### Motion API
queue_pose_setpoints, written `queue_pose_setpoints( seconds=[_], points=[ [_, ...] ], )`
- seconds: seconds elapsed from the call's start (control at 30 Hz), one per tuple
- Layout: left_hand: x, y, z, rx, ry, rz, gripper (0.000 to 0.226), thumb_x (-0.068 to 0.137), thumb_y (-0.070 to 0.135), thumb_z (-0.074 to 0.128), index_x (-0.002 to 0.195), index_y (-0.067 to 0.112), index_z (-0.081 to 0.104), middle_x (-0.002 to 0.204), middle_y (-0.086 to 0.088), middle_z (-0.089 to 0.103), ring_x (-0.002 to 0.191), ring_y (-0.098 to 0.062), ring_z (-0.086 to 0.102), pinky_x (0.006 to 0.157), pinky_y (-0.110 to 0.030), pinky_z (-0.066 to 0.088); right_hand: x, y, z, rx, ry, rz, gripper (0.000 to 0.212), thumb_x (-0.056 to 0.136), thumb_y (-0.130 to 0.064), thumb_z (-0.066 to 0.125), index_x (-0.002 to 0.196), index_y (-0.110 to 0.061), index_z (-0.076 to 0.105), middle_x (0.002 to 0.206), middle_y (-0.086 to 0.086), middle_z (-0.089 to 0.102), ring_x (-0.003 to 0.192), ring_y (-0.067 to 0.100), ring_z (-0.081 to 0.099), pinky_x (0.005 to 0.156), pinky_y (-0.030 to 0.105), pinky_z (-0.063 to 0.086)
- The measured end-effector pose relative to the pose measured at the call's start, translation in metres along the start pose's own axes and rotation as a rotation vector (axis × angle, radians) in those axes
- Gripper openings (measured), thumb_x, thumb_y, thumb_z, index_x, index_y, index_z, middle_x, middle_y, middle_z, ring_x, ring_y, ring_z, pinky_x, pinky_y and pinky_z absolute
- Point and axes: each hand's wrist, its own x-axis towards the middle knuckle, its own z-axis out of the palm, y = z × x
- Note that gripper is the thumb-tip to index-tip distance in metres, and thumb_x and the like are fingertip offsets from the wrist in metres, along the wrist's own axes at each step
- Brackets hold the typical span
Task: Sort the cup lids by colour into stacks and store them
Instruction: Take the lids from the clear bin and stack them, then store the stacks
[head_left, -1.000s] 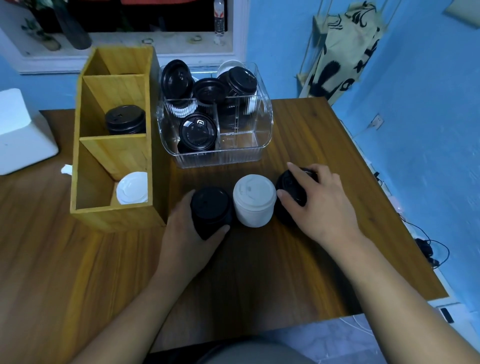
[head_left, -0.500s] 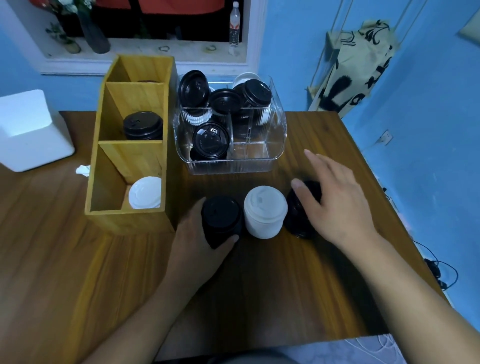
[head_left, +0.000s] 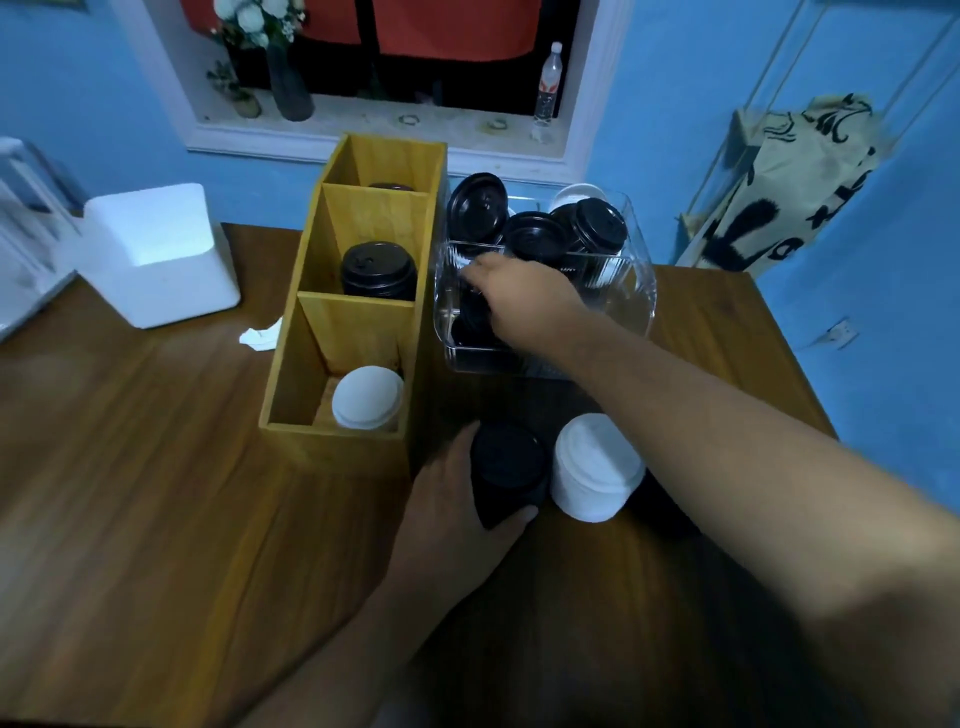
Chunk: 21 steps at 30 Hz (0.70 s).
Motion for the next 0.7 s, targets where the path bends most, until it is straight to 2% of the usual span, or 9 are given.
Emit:
queue_pose_setpoints(
  seconds=[0.1,0.17,0.23,0.37,0.43,0.53,0.57,0.63,0.7],
  points=[
    [0.0,-0.002,0.0,-0.003,0.0,0.011,0.105,0.078,0.061,0.077,0.158,0.036,0.014,0.158,0.015,0.032,0.139,0.001,0.028,0.11,-0.017,0.022,0.014,0.0,0.003,-0.25,-0.097,-0.019,0.064,0.089,-0.002,0.061,0.147,-0.023,0.045,0.135,0.005,0.052,0.108,0.033,0.063,0.061,0.039,0.042],
    [0.0,-0.003,-0.001,-0.011,0.0,0.01,0.105,0.077,0.061,0.077,0.157,0.036,0.014,0.157,0.015,0.033,0.138,0.0,0.029,0.11,-0.017,0.023,0.016,0.0,0.006,-0.328,-0.067,-0.032,0.061,0.087,0.0,0.064,0.143,-0.02,0.048,0.128,0.008,0.05,0.096,0.032,0.064,0.053,0.037,0.037],
    [0.0,-0.003,-0.001,-0.009,0.004,0.015,0.105,0.077,0.061,0.078,0.157,0.036,0.015,0.157,0.015,0.033,0.137,0.001,0.029,0.109,-0.017,0.023,0.013,0.001,0.005,-0.365,-0.004,-0.054,0.05,0.087,-0.003,0.066,0.134,-0.017,0.054,0.118,0.009,0.05,0.089,0.029,0.062,0.056,0.038,0.038],
    [0.001,-0.004,0.0,-0.009,-0.004,0.022,0.105,0.076,0.061,0.078,0.157,0.037,0.016,0.155,0.017,0.034,0.123,0.017,0.018,0.108,-0.018,0.023,-0.008,0.002,-0.008,-0.352,0.138,-0.083,0.031,0.084,-0.006,0.069,0.112,-0.017,0.066,0.1,0.005,0.057,0.075,0.024,0.054,0.056,0.032,0.029],
    [0.001,-0.004,0.0,-0.009,-0.009,0.016,0.106,0.075,0.062,0.078,0.156,0.038,0.015,0.155,0.017,0.034,0.124,0.016,0.018,0.108,-0.019,0.025,-0.031,0.001,-0.019,-0.234,0.295,-0.054,0.026,0.081,-0.005,0.071,0.104,-0.017,0.067,0.094,0.004,0.057,0.066,0.02,0.045,0.051,0.027,0.023],
    [0.001,-0.003,-0.001,-0.013,-0.013,0.008,0.106,0.076,0.06,0.079,0.157,0.036,0.015,0.157,0.014,0.033,0.137,0.0,0.028,0.11,-0.022,0.027,-0.09,0.003,-0.034,0.068,0.425,0.079,0.026,0.086,-0.004,0.063,0.107,-0.019,0.065,0.101,0.0,0.055,0.072,0.018,0.054,0.053,0.029,0.038],
    [0.002,-0.003,-0.001,-0.009,-0.012,0.01,0.106,0.075,0.059,0.08,0.157,0.035,0.017,0.157,0.013,0.034,0.139,-0.003,0.03,0.11,-0.022,0.027,-0.115,0.003,-0.036,0.203,0.467,0.118,0.029,0.084,-0.001,0.064,0.107,-0.018,0.066,0.102,-0.003,0.055,0.076,0.013,0.055,0.058,0.029,0.045],
    [0.002,-0.003,-0.003,-0.002,-0.005,0.027,0.104,0.074,0.055,0.082,0.156,0.032,0.022,0.154,0.011,0.039,0.133,0.002,0.031,0.107,-0.022,0.029,-0.17,-0.002,-0.031,0.444,0.579,0.143,0.034,0.079,0.009,0.067,0.104,-0.014,0.069,0.099,-0.004,0.056,0.086,0.001,0.054,0.073,0.016,0.044],
    [0.002,-0.004,-0.002,0.003,-0.004,0.044,0.101,0.074,0.05,0.084,0.155,0.027,0.027,0.151,0.009,0.044,0.127,0.006,0.031,0.107,-0.024,0.031,-0.218,-0.012,-0.008,0.564,0.611,0.147,0.034,0.076,0.019,0.07,0.097,-0.008,0.07,0.095,0.001,0.06,0.09,0.005,0.057,0.077,0.015,0.044]
  ],
)
